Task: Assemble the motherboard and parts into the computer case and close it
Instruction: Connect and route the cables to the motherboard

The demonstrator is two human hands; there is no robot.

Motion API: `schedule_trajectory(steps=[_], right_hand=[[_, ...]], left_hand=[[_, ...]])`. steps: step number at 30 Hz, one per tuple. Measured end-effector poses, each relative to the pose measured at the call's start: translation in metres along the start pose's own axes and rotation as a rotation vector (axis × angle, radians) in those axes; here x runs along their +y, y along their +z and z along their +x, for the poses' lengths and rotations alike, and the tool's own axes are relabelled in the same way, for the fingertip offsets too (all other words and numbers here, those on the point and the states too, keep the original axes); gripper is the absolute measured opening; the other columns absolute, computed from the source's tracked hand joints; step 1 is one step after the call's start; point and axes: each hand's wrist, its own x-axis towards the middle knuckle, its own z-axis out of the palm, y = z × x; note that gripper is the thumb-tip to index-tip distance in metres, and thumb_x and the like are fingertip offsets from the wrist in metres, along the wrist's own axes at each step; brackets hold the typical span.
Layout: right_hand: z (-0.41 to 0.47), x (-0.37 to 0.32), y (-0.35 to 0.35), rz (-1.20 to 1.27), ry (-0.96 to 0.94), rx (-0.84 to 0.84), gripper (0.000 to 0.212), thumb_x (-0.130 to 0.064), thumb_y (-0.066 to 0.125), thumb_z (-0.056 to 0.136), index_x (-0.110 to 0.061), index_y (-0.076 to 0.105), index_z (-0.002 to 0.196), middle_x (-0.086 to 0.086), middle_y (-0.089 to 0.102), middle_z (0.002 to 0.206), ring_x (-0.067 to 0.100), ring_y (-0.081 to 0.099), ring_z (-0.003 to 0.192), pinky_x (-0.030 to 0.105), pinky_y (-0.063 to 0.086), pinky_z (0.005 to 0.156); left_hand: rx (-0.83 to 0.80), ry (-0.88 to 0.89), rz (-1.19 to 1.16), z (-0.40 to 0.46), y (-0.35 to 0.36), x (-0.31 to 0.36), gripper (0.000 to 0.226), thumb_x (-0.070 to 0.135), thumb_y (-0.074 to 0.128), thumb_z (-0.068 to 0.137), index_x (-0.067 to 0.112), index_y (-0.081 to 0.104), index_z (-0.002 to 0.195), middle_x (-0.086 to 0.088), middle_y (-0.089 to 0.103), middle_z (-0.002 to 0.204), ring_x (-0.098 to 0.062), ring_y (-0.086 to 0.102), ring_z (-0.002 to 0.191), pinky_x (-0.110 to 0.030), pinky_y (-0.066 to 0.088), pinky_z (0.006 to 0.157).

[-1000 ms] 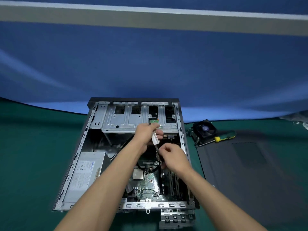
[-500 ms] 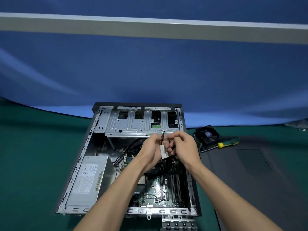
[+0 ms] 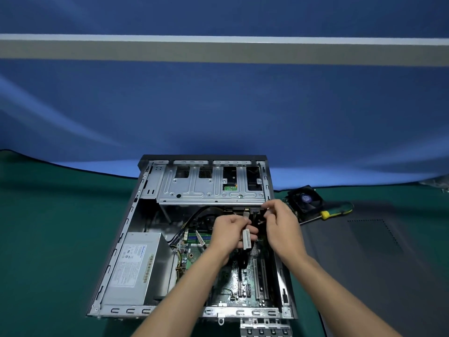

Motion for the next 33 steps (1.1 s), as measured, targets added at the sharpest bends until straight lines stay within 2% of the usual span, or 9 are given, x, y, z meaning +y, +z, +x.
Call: schedule_trajectory(steps=[2,4,6,8,13,21,33], right_hand=[[-0.002,0.001,0.0,-0.232,-0.078,0.065,0.024,-0.011,0.04,0.094,-0.025,0.054,0.108,-0.009,0.051,0.107,0.006,0.047,0.087,0.025,0.035,0.065],[-0.003,0.006,0.001,-0.405,-0.136,0.074,0.032,-0.013,0.041,0.094,-0.02,0.053,0.122,-0.006,0.049,0.12,0.012,0.042,0.105,0.027,0.038,0.075],[-0.004,0.012,0.002,-0.446,-0.134,0.033,0.039,-0.013,0.039,0.097,-0.015,0.046,0.136,-0.002,0.042,0.136,0.015,0.037,0.12,0.028,0.037,0.094],[-0.004,0.015,0.003,-0.423,-0.117,-0.006,0.045,-0.014,0.035,0.1,-0.014,0.036,0.145,-0.002,0.032,0.148,0.017,0.032,0.13,0.029,0.033,0.104],[-0.002,0.013,0.007,-0.417,-0.117,-0.049,0.048,-0.016,0.031,0.101,-0.019,0.027,0.149,-0.01,0.02,0.155,0.015,0.034,0.131,0.03,0.041,0.097],[-0.002,0.018,0.009,-0.369,-0.106,-0.013,0.048,-0.016,0.033,0.099,-0.02,0.032,0.147,-0.012,0.022,0.154,0.016,0.045,0.124,0.031,0.044,0.09],[-0.001,0.022,0.011,-0.347,-0.113,0.019,0.046,-0.018,0.034,0.099,-0.021,0.035,0.145,-0.014,0.024,0.152,0.014,0.049,0.12,0.03,0.045,0.086]], left_hand=[[0.046,-0.03,-0.015,0.002,0.008,-0.003,0.018,0.011,0.05,0.097,0.003,0.062,0.086,-0.01,0.07,0.07,-0.014,0.064,0.052,-0.023,0.052,0.046],[0.089,-0.043,-0.023,0.006,0.012,-0.004,0.018,0.01,0.051,0.096,0.002,0.061,0.084,-0.01,0.069,0.066,-0.014,0.063,0.048,-0.022,0.05,0.043],[0.123,-0.05,-0.024,0.01,0.013,-0.003,0.019,0.009,0.051,0.096,0.001,0.061,0.082,-0.009,0.067,0.061,-0.014,0.062,0.045,-0.021,0.05,0.041],[0.126,-0.059,-0.018,0.012,0.014,-0.003,0.019,0.01,0.051,0.096,0.001,0.061,0.082,-0.009,0.067,0.061,-0.014,0.063,0.046,-0.023,0.052,0.044],[0.111,-0.079,-0.031,0.017,0.013,-0.004,0.02,0.011,0.051,0.097,0.002,0.061,0.083,-0.007,0.068,0.058,-0.015,0.064,0.047,-0.025,0.054,0.046],[0.106,-0.062,-0.029,0.02,0.013,-0.007,0.02,0.012,0.049,0.098,0.0,0.06,0.086,-0.01,0.066,0.058,-0.017,0.063,0.046,-0.026,0.054,0.047],[0.129,-0.058,-0.059,0.016,0.016,-0.003,0.022,0.01,0.048,0.098,0.001,0.061,0.082,-0.007,0.067,0.057,-0.015,0.063,0.044,-0.024,0.052,0.043]])
